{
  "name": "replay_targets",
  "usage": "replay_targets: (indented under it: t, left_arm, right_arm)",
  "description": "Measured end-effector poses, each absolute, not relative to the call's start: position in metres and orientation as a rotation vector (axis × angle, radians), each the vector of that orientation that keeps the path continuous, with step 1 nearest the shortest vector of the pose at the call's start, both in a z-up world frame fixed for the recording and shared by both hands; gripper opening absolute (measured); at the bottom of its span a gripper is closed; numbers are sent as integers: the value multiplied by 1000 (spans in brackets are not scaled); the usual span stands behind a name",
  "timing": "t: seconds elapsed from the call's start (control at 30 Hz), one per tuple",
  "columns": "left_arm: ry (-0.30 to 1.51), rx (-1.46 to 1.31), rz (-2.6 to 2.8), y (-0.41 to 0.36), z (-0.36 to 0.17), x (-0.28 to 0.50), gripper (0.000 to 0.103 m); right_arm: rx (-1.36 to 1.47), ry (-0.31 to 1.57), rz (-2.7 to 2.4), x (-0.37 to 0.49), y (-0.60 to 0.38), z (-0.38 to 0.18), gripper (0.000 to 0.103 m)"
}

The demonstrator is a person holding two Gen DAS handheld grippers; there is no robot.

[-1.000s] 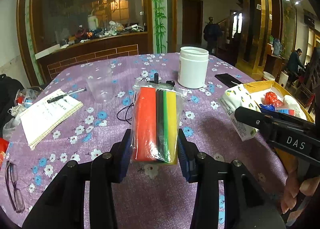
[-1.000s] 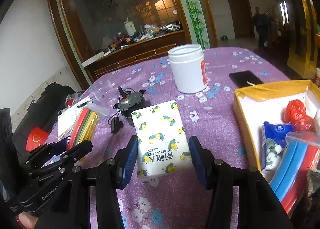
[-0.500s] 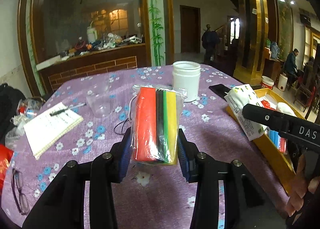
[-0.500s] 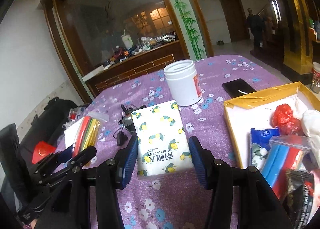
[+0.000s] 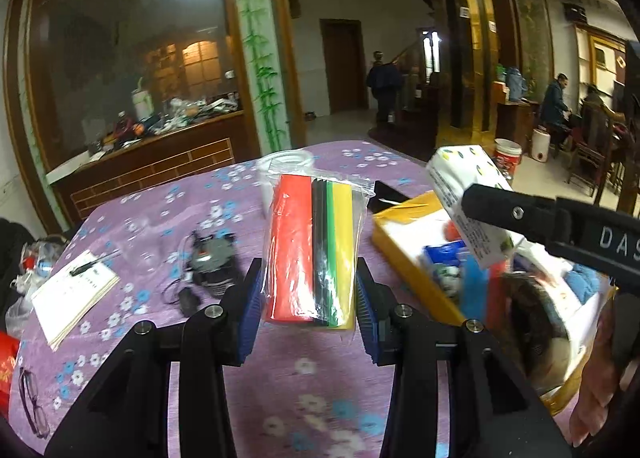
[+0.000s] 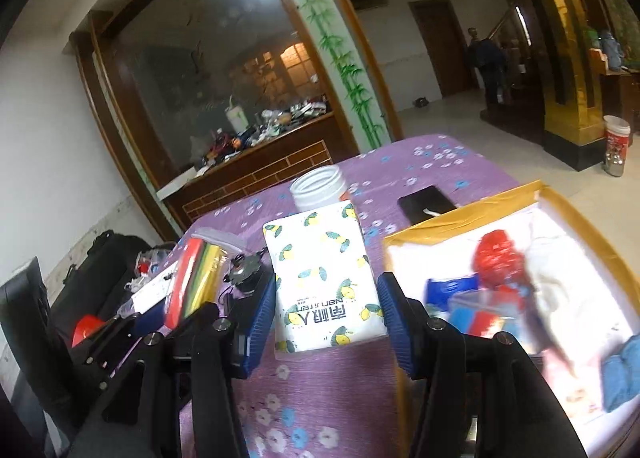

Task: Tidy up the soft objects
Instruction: 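Carry the sponge pack and tissue pack over the tray box, then lower both packs into the tray and open both grippers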

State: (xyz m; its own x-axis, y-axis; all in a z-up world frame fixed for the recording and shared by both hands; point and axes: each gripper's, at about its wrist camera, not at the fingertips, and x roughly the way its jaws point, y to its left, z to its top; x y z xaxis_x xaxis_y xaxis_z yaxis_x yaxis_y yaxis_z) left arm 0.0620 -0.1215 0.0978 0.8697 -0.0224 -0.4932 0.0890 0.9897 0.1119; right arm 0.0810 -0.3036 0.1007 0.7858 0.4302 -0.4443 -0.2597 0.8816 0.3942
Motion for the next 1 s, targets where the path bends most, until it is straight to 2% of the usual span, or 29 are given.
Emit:
replay_targets:
  t: [0.57,1.0]
  left_arm:
    - [534,194,-174,-215,92,66,39]
    - [579,233,-223,-253,78,71,39]
  right_arm:
    - [427,541,254,71,-405,94,53]
    - [417,617,165,78,-438,72,53]
